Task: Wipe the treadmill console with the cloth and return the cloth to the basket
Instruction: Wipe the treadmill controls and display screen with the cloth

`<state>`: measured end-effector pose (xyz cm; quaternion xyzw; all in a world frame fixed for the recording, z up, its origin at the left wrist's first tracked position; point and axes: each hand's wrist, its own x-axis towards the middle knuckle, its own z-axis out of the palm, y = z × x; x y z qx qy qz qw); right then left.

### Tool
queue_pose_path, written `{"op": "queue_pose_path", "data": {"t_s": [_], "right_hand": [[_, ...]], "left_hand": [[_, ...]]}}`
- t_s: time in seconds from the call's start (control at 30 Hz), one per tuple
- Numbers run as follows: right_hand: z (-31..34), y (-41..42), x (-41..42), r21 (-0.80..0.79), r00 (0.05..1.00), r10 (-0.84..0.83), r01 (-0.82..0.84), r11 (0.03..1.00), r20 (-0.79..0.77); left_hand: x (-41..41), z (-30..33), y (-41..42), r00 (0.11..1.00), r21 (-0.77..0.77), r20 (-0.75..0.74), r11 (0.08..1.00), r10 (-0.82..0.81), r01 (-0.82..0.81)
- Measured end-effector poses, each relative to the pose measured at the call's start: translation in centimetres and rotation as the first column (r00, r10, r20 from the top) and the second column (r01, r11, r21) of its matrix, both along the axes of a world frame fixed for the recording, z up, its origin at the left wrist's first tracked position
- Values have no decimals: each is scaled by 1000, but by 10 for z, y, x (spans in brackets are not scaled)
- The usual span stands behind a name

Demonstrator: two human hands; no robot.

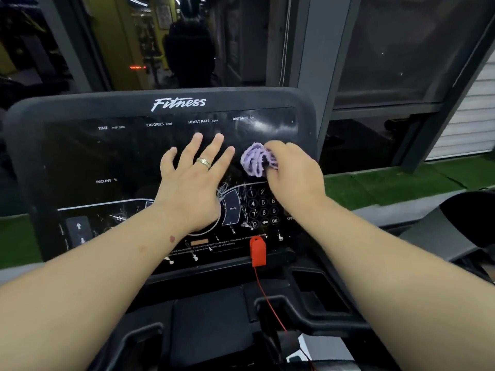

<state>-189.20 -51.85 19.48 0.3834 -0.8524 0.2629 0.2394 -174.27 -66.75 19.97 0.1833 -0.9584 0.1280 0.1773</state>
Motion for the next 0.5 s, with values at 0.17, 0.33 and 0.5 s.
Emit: {"op": "queue_pose_path", "data": {"t_s": [0.17, 0.33, 0.5], "right_hand": [[-54, 10, 48, 105, 986, 168, -169, 980, 10], [-33, 5, 20, 81, 994, 102, -98, 992, -39], [-62, 1, 55, 36, 990, 143, -143, 989, -7]], "left_hand": [[5, 26, -16, 994, -17, -101, 999, 36, -38], [7, 27, -24, 999, -14, -10, 999, 43, -43], [7, 19, -29, 999, -29, -37, 999, 28, -29]]}}
